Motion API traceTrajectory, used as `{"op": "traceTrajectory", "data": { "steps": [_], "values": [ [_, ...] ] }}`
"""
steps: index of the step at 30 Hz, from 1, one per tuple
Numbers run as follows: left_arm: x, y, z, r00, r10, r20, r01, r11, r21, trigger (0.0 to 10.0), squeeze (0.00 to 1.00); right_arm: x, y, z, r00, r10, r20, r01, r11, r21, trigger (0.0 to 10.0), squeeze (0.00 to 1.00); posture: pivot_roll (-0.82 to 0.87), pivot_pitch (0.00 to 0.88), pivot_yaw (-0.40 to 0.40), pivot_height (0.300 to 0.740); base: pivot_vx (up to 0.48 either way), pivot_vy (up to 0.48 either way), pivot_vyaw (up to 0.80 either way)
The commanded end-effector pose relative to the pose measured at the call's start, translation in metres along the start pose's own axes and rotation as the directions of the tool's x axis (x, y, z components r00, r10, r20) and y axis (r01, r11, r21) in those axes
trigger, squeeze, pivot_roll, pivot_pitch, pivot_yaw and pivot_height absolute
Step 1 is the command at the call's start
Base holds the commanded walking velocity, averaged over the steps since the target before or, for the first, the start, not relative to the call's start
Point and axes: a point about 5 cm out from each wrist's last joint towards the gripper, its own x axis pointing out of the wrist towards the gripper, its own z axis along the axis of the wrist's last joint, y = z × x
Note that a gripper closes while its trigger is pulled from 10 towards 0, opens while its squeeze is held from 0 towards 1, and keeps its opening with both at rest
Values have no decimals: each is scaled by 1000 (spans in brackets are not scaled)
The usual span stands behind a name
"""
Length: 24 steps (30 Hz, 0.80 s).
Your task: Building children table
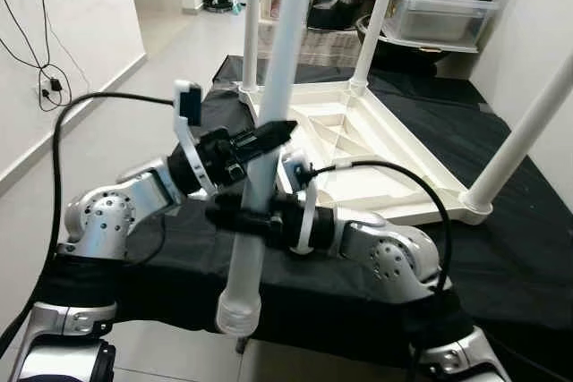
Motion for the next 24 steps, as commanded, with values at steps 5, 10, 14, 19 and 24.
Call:
{"op": "traceTrajectory", "data": {
  "steps": [5,10,14,19,24],
  "values": [
    [6,-2,-5,999,-37,-16,36,999,-27,10000,0,2,-9,2,995,-101,1,101,994,-33,0,0,-34,0,-56,740,0,0,0],
    [5,-1,-3,1000,-22,4,22,999,31,10000,0,0,-9,4,994,-107,14,107,994,-31,0,0,-39,0,-57,740,0,0,0],
    [2,-5,4,997,-33,66,26,995,96,10000,263,-4,-12,7,991,-130,32,131,991,-27,0,0,-40,0,-56,740,0,0,0],
    [-7,-18,18,990,-48,130,23,982,187,10000,1000,-12,-18,10,983,-172,60,174,985,-16,0,0,-40,0,-57,740,0,0,0],
    [-16,-30,32,981,-34,189,-10,973,229,10000,1000,-16,-21,13,978,-195,78,197,980,-10,0,0,-29,0,-64,740,0,0,0]
  ]
}}
